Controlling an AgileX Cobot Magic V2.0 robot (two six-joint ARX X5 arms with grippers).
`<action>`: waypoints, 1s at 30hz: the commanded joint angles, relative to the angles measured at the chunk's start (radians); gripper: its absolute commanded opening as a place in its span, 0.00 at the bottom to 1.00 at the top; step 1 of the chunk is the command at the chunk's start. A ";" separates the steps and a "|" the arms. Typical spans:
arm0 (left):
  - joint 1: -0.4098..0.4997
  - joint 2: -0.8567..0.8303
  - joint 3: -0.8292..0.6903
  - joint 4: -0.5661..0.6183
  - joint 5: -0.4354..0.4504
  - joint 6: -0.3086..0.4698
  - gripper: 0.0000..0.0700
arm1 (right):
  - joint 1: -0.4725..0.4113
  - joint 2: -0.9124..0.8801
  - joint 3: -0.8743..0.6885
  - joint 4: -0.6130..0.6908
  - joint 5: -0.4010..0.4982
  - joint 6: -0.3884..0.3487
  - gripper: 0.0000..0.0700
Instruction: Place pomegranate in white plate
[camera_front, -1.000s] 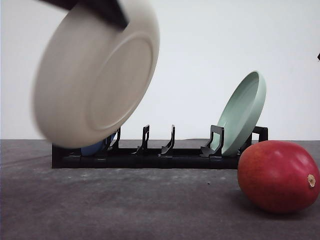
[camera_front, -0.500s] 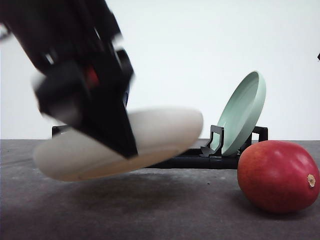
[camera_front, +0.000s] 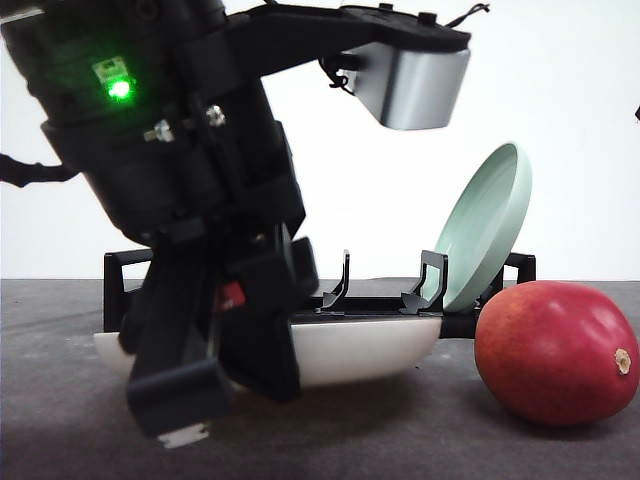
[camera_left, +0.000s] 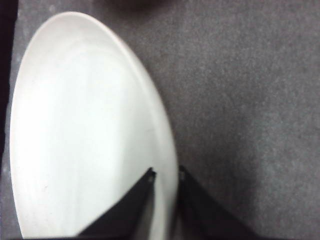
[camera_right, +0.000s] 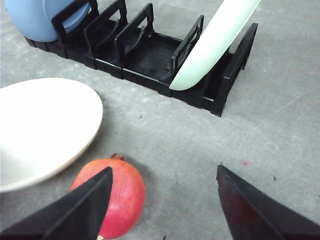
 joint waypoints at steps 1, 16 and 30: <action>-0.015 0.018 0.008 0.007 -0.005 -0.006 0.39 | 0.005 0.002 0.016 0.007 -0.002 -0.006 0.60; 0.066 -0.112 0.077 -0.132 0.337 -0.138 0.69 | 0.004 0.002 0.016 0.010 -0.002 -0.006 0.60; 0.574 -0.377 0.077 -0.188 0.531 -0.340 0.68 | 0.005 0.002 0.016 0.011 -0.004 0.005 0.60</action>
